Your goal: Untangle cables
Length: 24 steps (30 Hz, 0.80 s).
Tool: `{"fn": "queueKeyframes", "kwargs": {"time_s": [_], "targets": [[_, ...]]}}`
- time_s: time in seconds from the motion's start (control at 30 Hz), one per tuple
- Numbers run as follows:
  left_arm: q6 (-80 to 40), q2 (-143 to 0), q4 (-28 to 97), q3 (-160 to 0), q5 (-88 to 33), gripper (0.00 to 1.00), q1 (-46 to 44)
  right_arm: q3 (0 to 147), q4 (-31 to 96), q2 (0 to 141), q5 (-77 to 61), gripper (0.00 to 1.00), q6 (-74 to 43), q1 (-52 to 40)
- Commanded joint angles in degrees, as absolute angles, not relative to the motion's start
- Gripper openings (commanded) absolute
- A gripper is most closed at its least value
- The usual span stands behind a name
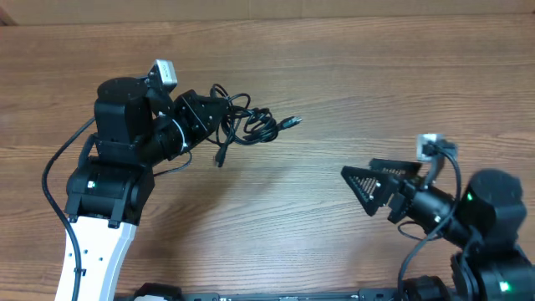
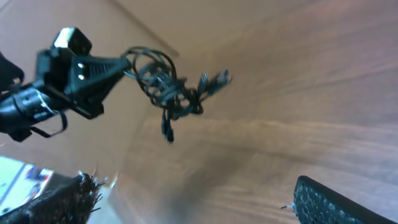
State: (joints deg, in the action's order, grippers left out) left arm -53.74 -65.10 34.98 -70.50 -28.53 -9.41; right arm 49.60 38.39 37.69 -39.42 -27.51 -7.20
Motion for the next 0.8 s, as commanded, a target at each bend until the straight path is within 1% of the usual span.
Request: {"fn": "queueKeyframes", "kwargs": {"time_s": [0.0,0.13,0.27,0.47,0.57,0.77], "targets": [[-63.4,-64.3,34.3,-72.0,-31.7,0.04,-9.8,50.6,37.8,40.0,-43.7,1.00,-26.5,-7.0],[-69.3,-64.3,34.2,-72.0,-32.9,0.04,-9.8,50.6,36.2,42.2,-47.4,1.00,-26.2,-7.0],[-74.7,-64.3,33.8,-72.0,-38.7,0.04,-9.8,50.6,33.2,43.1,-55.0,1.00,-22.0,-7.0],[-80.9,-64.4,29.9,-72.0,-42.3,0.04,-10.1,50.2,34.8,43.4,-55.6,1.00,-17.3,-7.1],[-84.8,-64.4,27.1,-72.0,-42.5,0.04,-11.8,50.2,33.1,43.4,-56.2,1.00,-16.7,-7.1],[-88.8,-64.4,19.8,-72.0,-42.5,0.04,-16.7,50.2,27.3,43.8,-60.6,1.00,-15.7,-7.1]]}}
